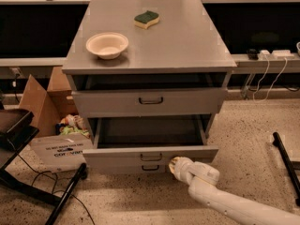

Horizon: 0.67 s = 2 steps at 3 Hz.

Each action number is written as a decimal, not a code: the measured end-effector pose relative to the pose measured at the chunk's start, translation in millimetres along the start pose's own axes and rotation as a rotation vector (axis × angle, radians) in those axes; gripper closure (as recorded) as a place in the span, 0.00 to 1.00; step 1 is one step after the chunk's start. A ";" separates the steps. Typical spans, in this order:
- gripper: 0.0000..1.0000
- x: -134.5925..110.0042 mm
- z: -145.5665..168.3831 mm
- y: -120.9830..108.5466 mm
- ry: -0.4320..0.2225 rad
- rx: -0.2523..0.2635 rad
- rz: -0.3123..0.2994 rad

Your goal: Close middle drawer

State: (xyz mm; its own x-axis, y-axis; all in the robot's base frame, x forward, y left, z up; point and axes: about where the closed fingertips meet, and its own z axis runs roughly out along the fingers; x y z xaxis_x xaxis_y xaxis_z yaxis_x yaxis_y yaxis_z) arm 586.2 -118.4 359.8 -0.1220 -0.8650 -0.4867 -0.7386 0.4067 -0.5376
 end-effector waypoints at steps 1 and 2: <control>1.00 -0.1 5.0 -8.8 0.001 0.013 -0.023; 1.00 -1.1 9.6 -17.4 0.001 0.025 -0.043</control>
Offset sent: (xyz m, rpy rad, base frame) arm 0.2573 -0.0287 0.0496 -0.3181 -0.3675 0.1700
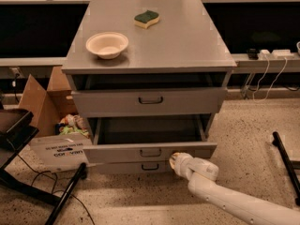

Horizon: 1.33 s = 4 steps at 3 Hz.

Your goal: Close middle drawer

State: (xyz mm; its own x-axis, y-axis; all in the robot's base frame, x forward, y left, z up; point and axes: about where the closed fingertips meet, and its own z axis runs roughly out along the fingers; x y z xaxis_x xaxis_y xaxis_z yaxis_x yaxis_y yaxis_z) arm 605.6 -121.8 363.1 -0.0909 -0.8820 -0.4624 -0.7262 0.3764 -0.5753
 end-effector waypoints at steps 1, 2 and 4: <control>1.00 -1.0 3.6 -6.7 -0.001 0.009 -0.014; 1.00 -2.2 8.2 -15.3 -0.001 0.021 -0.030; 1.00 -5.5 18.9 -35.2 -0.004 0.047 -0.062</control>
Offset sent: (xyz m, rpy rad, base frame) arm 0.2686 -0.0212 0.0636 -0.2680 -0.3567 0.1310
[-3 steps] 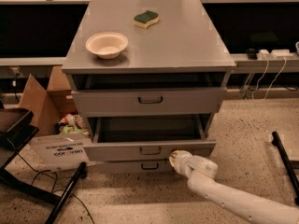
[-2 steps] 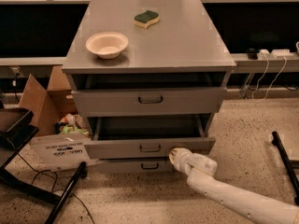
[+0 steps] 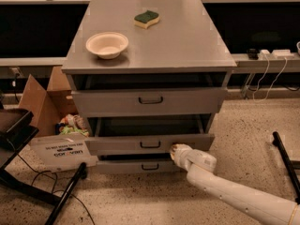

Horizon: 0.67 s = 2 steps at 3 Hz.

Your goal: Close middle drawer

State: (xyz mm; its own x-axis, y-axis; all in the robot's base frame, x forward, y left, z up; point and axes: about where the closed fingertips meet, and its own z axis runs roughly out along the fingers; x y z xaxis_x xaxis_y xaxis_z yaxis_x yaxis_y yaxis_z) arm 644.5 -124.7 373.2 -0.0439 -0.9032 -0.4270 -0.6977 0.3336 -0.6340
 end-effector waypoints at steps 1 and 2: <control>1.00 -1.3 5.8 -10.0 -0.001 0.012 -0.015; 1.00 -2.8 11.8 -20.5 -0.002 0.025 -0.031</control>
Offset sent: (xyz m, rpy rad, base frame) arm 0.2647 -0.0141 0.0727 -0.2252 -0.3094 0.1043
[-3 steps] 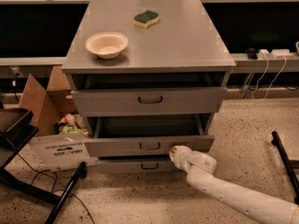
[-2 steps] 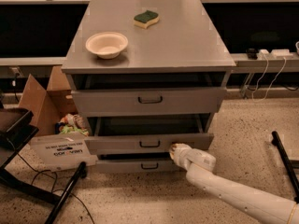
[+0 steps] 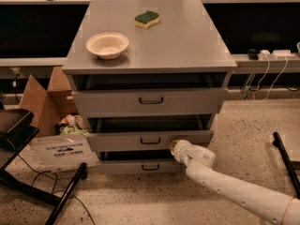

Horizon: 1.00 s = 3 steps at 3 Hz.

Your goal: Close middle drawer

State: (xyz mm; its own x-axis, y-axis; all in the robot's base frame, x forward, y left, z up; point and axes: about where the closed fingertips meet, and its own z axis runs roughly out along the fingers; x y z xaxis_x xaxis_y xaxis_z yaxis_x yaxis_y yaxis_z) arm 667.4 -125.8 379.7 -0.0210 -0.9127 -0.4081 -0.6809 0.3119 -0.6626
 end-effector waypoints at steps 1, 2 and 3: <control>0.99 -0.9 6.4 -10.6 0.002 0.014 -0.014; 0.77 -0.9 6.4 -10.6 0.002 0.014 -0.014; 0.53 -0.9 6.4 -10.6 0.002 0.014 -0.014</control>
Offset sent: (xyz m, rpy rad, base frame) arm 0.0123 -0.0009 0.0034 -0.0119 -0.0156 0.0014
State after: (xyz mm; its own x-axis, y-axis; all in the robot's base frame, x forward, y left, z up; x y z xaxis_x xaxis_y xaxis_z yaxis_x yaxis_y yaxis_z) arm 679.3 -126.6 383.1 -0.0135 -0.9175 -0.3975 -0.6709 0.3031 -0.6768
